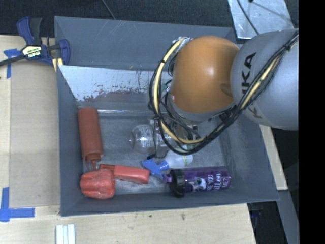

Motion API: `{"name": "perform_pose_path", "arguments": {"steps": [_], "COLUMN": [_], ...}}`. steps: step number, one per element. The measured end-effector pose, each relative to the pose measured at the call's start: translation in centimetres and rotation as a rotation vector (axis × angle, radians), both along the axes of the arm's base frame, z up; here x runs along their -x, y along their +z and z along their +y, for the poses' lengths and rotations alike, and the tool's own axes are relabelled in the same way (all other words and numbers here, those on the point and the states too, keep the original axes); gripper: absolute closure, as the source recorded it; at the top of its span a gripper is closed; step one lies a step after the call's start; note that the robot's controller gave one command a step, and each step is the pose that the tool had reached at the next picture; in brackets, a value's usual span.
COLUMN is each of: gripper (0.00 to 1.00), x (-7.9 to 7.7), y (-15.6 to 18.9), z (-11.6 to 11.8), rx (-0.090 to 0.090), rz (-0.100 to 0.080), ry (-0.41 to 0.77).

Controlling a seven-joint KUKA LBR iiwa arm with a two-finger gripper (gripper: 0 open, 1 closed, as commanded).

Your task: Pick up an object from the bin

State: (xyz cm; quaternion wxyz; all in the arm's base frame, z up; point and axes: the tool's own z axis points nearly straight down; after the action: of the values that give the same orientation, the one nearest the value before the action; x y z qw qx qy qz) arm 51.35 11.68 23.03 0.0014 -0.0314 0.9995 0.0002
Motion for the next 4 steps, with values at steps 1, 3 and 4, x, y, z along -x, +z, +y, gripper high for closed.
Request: {"name": "perform_pose_path", "arguments": {"steps": [1, 3, 4], "gripper": [1.00, 1.00, 1.00], "x": [0.0, 0.5, 0.1], "y": [0.0, -3.5, -5.4], "z": [0.0, -1.0, -1.0], "rx": [0.000, 0.000, 0.001], "rz": [0.000, -0.003, 0.003], "ry": [0.000, 0.013, 0.022]}}
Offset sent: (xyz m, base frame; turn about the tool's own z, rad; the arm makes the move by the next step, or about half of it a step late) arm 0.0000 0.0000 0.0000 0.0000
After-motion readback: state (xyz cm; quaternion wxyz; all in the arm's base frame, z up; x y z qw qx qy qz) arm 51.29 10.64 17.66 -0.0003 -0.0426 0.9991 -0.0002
